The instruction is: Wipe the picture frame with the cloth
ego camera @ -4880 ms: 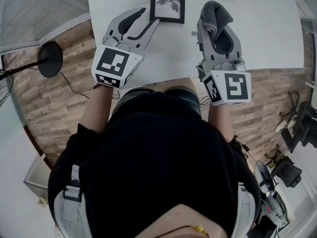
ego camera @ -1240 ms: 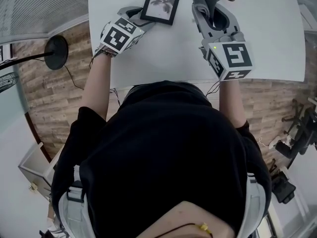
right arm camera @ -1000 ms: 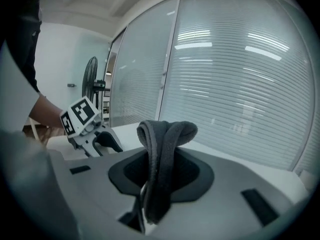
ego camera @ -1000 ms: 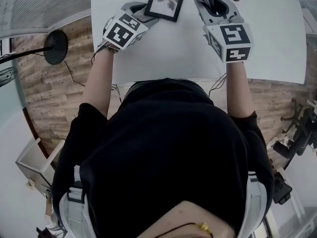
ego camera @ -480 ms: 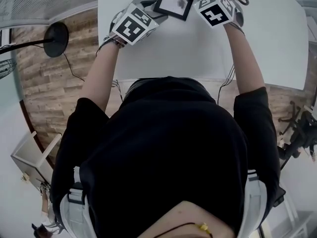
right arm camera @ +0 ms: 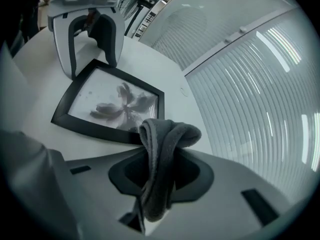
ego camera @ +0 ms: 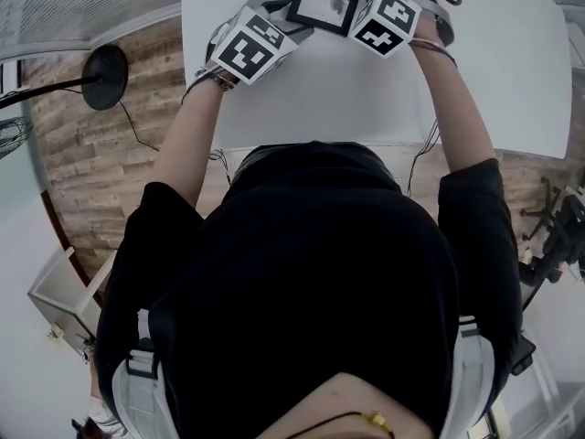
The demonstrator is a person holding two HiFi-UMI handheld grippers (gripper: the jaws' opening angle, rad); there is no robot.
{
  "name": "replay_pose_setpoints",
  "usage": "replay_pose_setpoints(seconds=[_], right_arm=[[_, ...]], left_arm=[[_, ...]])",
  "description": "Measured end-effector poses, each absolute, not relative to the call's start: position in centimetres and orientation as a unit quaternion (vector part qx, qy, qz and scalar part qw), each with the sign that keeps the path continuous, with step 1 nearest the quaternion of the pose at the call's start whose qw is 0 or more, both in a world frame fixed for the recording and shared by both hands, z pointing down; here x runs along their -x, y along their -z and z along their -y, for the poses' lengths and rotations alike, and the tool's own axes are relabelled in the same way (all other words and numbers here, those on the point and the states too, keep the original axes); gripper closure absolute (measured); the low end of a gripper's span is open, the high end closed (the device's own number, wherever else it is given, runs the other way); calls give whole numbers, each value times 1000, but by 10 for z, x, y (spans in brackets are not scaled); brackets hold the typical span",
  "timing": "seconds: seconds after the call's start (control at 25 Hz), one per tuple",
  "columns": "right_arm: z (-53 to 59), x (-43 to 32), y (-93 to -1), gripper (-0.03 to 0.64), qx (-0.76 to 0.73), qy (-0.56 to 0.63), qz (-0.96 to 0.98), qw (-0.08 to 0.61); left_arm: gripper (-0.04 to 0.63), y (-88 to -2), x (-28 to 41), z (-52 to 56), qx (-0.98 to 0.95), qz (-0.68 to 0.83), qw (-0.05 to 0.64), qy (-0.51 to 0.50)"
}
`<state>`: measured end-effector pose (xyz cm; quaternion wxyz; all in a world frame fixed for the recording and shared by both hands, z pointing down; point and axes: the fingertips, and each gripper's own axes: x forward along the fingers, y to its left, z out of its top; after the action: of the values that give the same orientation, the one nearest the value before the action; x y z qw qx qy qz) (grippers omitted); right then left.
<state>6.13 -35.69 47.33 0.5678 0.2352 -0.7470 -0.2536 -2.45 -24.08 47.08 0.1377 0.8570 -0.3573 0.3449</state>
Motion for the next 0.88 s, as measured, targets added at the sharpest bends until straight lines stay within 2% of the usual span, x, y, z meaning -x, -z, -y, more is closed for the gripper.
replay_pose_setpoints(seconds=[0.44,0.88], right_arm=[[349,-62,-475,512,-237,315,710,584],[327,-61,-475,512,-242,317,712,577]], left_arm=[[316,-472,26,241,-854,360,139,-349],[316,-470,25,242,-856,359,139,-346]])
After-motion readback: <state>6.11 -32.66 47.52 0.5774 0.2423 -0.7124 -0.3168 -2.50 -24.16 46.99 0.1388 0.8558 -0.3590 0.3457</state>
